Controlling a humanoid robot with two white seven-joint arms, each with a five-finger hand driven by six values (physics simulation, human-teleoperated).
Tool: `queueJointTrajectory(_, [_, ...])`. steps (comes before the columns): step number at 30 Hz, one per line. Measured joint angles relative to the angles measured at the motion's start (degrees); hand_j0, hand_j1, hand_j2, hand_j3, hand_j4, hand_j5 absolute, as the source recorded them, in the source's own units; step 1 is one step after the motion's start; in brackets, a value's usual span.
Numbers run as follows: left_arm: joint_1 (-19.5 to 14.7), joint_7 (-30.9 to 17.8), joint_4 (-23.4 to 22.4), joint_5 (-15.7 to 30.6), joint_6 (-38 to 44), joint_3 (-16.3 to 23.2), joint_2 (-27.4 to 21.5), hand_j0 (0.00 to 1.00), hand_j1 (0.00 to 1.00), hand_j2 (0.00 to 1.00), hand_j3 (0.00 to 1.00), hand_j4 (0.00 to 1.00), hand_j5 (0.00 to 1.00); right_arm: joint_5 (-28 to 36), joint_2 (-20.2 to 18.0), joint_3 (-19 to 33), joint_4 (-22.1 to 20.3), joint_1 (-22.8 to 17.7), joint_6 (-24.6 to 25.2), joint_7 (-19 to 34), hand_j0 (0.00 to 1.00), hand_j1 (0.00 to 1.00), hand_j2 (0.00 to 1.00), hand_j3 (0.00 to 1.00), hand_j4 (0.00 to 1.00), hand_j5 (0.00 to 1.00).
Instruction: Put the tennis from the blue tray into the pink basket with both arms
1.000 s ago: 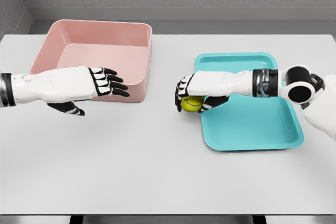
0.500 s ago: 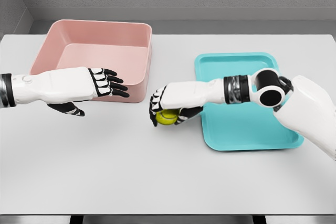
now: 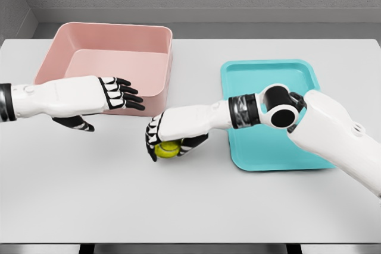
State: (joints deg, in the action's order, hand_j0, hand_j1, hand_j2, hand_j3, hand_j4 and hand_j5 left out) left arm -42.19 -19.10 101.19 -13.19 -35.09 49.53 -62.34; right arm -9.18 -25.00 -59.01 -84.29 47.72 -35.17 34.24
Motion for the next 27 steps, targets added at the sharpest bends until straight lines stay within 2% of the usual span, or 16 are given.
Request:
queueJointTrajectory(8, [0.09, 0.00, 0.01, 0.01, 0.00, 0.00, -0.29, 1.00, 1.00, 1.00, 1.00, 1.00, 1.00, -0.07, 2.57, -0.65, 2.50, 0.09, 0.00, 0.07, 0.48, 0.48, 0.48, 0.48, 0.48, 0.48])
queueJointTrajectory(14, [0.26, 0.00, -0.02, -0.08, 0.00, -0.12, -3.10, 1.00, 1.00, 1.00, 1.00, 1.00, 1.00, -0.82, 4.58, -0.87, 5.03, 0.09, 0.01, 0.07, 0.49, 0.49, 0.49, 0.49, 0.49, 0.49])
queueJointTrajectory(27, [0.35, 0.00, -0.03, -0.13, 0.00, -0.25, -4.89, 1.00, 1.00, 1.00, 1.00, 1.00, 1.00, -1.39, 6.02, -1.80, 8.14, 0.09, 0.01, -0.01, 0.49, 0.49, 0.49, 0.49, 0.49, 0.49])
